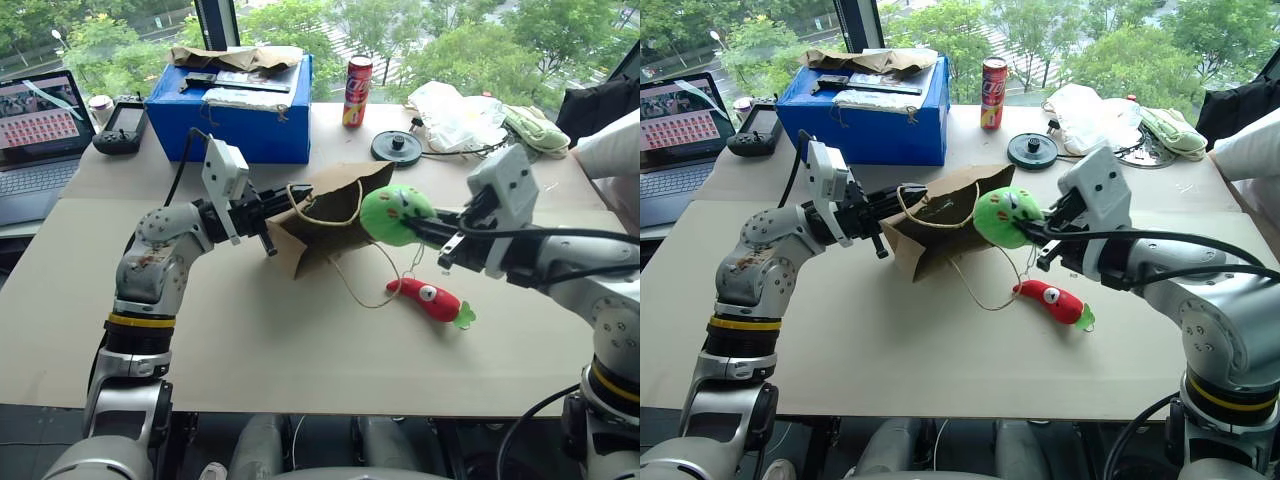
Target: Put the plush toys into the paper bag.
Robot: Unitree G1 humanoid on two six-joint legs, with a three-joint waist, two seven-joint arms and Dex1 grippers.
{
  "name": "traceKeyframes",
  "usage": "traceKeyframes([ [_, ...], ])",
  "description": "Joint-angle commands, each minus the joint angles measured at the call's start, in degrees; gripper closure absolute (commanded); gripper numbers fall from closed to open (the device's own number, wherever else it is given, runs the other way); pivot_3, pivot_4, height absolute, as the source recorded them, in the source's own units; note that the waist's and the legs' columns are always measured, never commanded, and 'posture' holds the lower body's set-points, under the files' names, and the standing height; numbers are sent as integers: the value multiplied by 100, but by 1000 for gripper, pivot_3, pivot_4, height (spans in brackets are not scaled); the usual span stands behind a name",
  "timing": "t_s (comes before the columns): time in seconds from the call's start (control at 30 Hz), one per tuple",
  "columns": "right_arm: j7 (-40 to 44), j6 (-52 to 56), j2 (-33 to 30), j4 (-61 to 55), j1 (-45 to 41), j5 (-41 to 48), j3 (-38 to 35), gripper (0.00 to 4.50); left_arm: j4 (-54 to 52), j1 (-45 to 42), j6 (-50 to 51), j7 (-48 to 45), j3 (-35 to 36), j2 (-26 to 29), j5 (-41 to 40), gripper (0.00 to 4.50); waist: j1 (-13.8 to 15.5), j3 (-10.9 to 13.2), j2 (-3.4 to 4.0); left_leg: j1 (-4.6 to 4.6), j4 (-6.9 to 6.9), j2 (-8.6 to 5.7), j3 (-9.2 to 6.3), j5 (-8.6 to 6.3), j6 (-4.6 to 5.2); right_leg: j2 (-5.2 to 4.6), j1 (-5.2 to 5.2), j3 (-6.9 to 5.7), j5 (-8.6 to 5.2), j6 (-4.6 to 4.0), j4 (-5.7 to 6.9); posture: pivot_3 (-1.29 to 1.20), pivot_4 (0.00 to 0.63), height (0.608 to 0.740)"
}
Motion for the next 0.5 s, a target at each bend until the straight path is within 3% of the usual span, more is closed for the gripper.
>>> traceKeyframes([
  [0.03,-139,-4,13,-82,-198,12,375,4055,-84,-184,-20,-10,69,-16,-78,4500,2,0,0,0,0,-1,0,0,0,-1,0,0,0,0,0,0,150,739],
  [0.17,-257,-53,9,70,-294,-147,838,4055,-71,-199,-7,-3,69,-38,-80,4500,1,0,0,-1,0,-2,0,0,0,-1,0,-1,0,0,-1,0,150,739],
  [0.5,-559,-111,115,608,-407,-464,1080,4055,-52,-201,-13,-18,98,-33,-68,4500,6,0,0,-3,1,-2,0,0,0,0,-1,-2,0,0,-1,0,150,739],
])
